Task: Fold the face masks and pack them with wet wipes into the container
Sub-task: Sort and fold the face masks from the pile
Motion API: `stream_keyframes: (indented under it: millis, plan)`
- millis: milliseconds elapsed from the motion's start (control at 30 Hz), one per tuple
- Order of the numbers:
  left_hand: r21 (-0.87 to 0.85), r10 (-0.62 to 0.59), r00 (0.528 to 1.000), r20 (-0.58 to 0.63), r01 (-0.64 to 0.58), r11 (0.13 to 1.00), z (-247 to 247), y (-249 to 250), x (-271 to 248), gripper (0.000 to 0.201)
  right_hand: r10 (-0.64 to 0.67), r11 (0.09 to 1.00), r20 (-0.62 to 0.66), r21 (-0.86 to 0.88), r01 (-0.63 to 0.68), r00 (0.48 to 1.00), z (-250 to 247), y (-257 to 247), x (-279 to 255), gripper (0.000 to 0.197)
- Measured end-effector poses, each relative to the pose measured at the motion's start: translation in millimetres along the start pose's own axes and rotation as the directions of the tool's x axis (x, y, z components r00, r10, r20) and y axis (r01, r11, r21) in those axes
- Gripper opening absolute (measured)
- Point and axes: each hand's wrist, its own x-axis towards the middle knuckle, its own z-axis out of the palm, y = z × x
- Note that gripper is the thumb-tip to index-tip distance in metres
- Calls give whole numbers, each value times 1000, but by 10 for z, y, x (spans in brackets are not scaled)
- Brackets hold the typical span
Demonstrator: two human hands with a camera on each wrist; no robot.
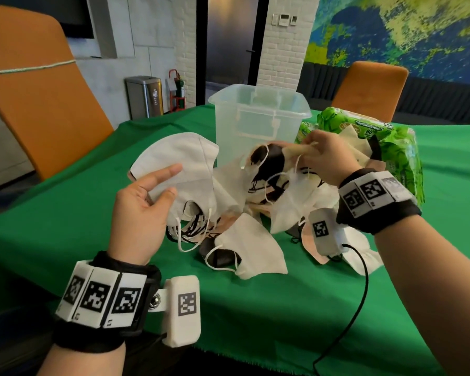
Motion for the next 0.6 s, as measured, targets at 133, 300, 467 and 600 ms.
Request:
stream_keyframes:
  millis: [133,300,467,600]
  plan:
    - [29,-25,1000,-10,26,999,27,23,-13,40,20,990,-134,139,-2,991,-64,-37,-9,34]
    - [49,-33,999,-4,33,998,40,48,-24,39,-69,996,-43,45,70,997,-33,-141,-99,39]
    - [58,-23,1000,1,23,998,51,55,-40,40,-65,990,279,-103,97,958,145,-185,-142,42]
    - [71,-22,1000,7,21,997,33,63,-55,38,-12,985,386,-157,78,922,214,-218,-158,39]
